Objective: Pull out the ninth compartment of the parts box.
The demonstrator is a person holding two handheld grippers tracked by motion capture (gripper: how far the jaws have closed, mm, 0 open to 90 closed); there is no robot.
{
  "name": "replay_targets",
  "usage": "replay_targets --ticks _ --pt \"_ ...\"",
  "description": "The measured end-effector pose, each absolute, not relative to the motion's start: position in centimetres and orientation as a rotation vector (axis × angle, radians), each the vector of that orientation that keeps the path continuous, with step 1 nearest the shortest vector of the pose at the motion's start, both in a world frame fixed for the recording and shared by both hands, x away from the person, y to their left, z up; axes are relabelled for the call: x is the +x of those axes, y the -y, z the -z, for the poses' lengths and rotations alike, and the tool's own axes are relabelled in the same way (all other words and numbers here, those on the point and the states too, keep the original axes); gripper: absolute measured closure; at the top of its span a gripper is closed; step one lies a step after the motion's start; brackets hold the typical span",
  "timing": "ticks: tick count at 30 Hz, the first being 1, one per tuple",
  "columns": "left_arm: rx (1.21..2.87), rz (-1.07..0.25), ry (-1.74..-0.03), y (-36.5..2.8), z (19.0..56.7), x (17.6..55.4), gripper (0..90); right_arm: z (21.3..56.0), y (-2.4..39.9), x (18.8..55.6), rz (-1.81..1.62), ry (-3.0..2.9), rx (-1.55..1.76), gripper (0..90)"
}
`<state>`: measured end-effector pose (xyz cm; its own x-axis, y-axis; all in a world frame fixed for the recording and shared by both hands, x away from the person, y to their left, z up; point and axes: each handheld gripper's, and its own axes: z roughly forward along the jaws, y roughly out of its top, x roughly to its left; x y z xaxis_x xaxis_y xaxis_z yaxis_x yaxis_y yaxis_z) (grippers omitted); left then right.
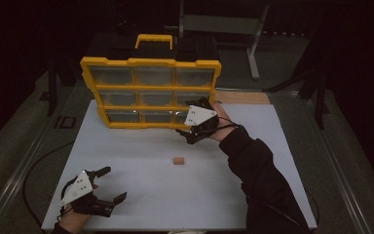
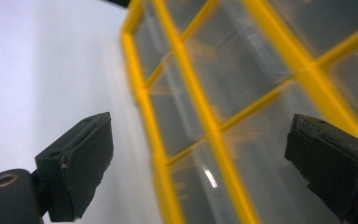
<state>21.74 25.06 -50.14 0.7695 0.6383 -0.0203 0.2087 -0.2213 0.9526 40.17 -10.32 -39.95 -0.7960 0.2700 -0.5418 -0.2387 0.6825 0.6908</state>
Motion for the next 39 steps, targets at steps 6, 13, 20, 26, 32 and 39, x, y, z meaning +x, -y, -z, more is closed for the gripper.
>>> replay_targets --ticks 6,13,20,26,32,39 --pt "1.782 -0.451 -0.657 -25.0 50.2 21.8 0.0 41.8 9.5 40.4 -0.967 -2.292 0.013 10.4" --pt "1.781 -0.446 -0.656 -25.1 50.2 21.8 0.0 43.3 8.8 40.5 -0.909 -2.245 -0.043 14.3" --pt "1.778 -0.443 -0.655 -25.2 50.2 21.8 0.0 44.1 8.2 41.3 -0.836 -2.263 -0.211 18.3" --pt "1.778 -0.442 -0.652 -25.1 50.2 21.8 0.0 44.5 8.1 41.6 -0.826 -2.222 -0.216 23.0" --pt "1.781 -0.442 -0.650 -25.1 50.2 21.8 0.0 45.2 7.9 42.0 -0.792 -2.168 -0.221 33.9" --pt "1.779 -0.440 -0.651 -25.1 50.2 21.8 0.0 46.1 7.9 42.5 -0.732 -2.099 -0.268 43.2"
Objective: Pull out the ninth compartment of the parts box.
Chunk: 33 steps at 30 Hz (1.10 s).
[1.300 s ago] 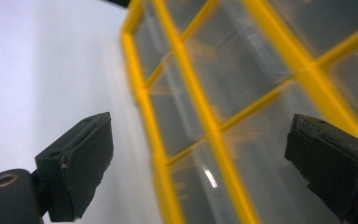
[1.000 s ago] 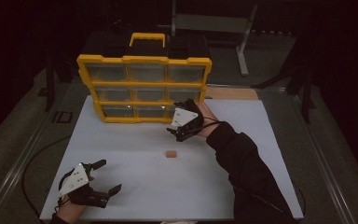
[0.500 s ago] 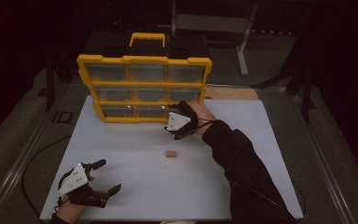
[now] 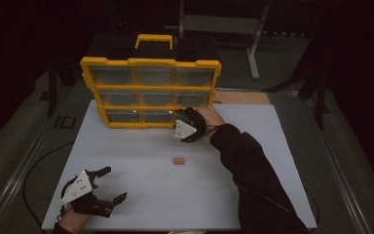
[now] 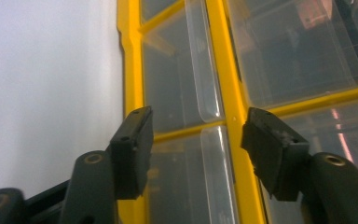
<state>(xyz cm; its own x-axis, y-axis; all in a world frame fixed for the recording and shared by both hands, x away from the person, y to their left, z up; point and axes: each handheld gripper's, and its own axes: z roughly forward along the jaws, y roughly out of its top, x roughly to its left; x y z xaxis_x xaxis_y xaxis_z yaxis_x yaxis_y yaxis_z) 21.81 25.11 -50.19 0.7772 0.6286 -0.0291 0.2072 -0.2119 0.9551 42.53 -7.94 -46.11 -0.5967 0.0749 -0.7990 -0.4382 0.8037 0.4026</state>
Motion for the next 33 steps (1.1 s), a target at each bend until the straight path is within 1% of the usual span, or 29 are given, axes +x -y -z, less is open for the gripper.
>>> replay_targets --ticks 1,5,17,26,33 --pt "1.779 -0.439 -0.651 -25.1 50.2 21.8 0.0 46.1 8.0 42.6 -0.716 -2.099 -0.292 45.9" --pt "1.781 -0.438 -0.650 -25.1 50.2 21.8 0.0 46.5 7.9 42.8 -0.664 -2.068 -0.350 51.0" --pt "1.784 -0.441 -0.646 -25.1 50.2 21.8 0.0 47.2 7.7 43.7 -0.624 -2.055 -0.333 58.6" --pt "1.787 -0.445 -0.646 -25.0 50.2 21.8 0.0 47.3 7.5 43.8 -0.603 -2.049 -0.314 61.5" --pt "1.787 -0.446 -0.645 -25.0 50.2 21.7 0.0 47.2 7.3 43.7 -0.554 -2.027 -0.333 67.8"
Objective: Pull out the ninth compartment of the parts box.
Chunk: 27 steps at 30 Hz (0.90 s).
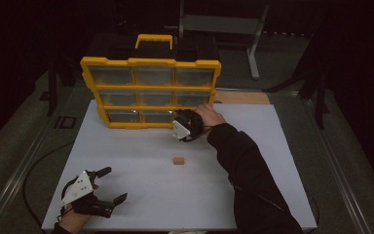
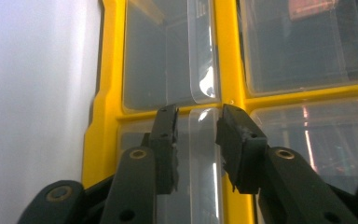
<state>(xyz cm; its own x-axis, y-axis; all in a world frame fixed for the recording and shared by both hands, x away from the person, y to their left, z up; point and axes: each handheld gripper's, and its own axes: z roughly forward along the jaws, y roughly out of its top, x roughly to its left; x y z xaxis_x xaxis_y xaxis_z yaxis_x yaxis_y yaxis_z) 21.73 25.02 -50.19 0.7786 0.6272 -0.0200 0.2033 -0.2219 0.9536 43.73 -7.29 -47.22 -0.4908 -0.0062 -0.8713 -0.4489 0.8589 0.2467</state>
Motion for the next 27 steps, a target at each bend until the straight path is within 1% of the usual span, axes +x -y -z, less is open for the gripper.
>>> replay_targets --ticks 6,11,27 --pt "1.788 -0.444 -0.643 -25.0 50.2 21.7 0.0 47.8 7.3 43.4 -0.505 -1.979 -0.345 68.1" --pt "1.792 -0.443 -0.641 -25.0 50.2 21.7 0.0 47.5 6.7 43.4 -0.445 -1.991 -0.346 72.2" --pt "1.791 -0.442 -0.641 -25.0 50.2 21.8 0.0 48.2 6.0 42.8 -0.385 -1.931 -0.312 75.9"
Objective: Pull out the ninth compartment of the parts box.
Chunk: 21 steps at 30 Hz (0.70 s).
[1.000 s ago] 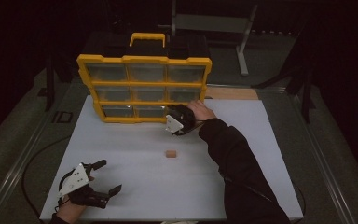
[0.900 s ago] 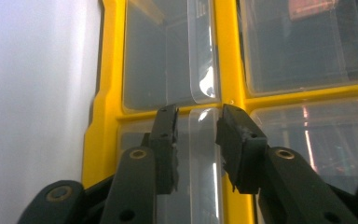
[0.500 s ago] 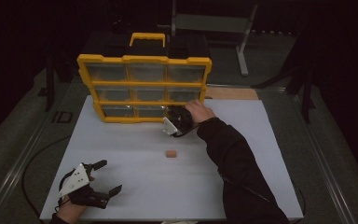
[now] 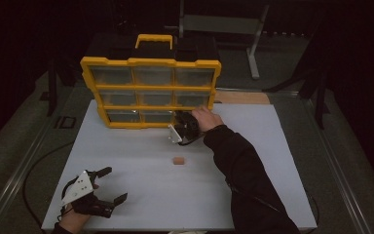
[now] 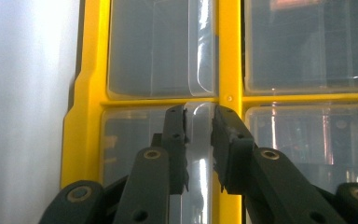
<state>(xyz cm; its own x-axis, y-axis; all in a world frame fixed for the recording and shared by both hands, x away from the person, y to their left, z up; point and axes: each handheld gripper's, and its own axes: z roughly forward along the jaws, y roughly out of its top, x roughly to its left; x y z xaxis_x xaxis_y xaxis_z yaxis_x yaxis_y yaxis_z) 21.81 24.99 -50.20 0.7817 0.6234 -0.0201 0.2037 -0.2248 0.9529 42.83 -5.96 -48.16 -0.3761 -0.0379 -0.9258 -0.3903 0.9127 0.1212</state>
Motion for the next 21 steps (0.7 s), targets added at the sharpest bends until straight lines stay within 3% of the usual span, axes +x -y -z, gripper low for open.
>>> replay_targets --ticks 8,21 --pt "1.787 -0.438 -0.641 -25.0 50.2 21.9 0.0 46.7 5.7 42.2 -0.406 -2.023 -0.309 75.7" --pt "1.789 -0.444 -0.644 -25.0 50.2 21.8 0.0 47.2 6.0 40.0 -0.445 -2.009 -0.291 75.3"
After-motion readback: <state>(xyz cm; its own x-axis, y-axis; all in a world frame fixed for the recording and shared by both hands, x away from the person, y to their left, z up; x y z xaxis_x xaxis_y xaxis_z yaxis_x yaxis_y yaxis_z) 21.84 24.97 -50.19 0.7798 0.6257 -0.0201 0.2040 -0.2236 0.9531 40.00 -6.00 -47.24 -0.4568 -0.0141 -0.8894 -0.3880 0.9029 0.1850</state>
